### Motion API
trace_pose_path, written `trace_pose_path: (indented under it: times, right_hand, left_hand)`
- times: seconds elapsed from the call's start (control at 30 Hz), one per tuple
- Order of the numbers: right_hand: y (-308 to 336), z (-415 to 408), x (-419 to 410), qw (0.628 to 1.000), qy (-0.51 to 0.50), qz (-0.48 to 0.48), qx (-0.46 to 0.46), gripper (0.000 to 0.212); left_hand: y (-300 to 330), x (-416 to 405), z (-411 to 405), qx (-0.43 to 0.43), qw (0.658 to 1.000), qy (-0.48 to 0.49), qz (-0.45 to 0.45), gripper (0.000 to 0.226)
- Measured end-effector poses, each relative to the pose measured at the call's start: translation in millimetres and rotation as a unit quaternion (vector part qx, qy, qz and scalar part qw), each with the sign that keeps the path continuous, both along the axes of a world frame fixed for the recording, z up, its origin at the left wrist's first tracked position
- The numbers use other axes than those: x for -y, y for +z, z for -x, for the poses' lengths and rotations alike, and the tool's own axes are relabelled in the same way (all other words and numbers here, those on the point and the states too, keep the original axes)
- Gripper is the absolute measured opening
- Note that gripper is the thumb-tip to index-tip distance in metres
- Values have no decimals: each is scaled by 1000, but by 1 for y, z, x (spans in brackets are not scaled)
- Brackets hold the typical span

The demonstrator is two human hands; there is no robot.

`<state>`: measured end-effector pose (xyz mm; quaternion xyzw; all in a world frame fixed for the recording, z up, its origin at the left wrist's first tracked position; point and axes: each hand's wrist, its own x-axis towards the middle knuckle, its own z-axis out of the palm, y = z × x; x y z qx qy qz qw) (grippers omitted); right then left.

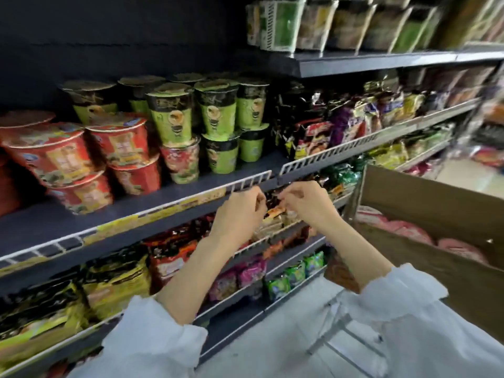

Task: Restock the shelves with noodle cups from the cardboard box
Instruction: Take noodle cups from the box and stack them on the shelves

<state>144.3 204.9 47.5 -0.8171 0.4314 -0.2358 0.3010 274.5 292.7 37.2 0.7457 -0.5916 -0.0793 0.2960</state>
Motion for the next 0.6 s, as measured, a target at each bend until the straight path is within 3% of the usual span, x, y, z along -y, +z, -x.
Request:
trace_pose_path:
  times: [0.13,0.37,0.6]
  right_hand:
    - [-21,97,57,998,-57,-28,-7,19]
    - [-44,239,157,990,-115,-75,-28,18]
    - [-106,309,264,962,-137,-186,-146,30]
  left_hand:
    - [-12,71,96,17,998,-44,-42,21]
    - [-31,191,231,-53,995,-65,-59,20]
    - [-81,310,295,-132,961,-88,-227,12]
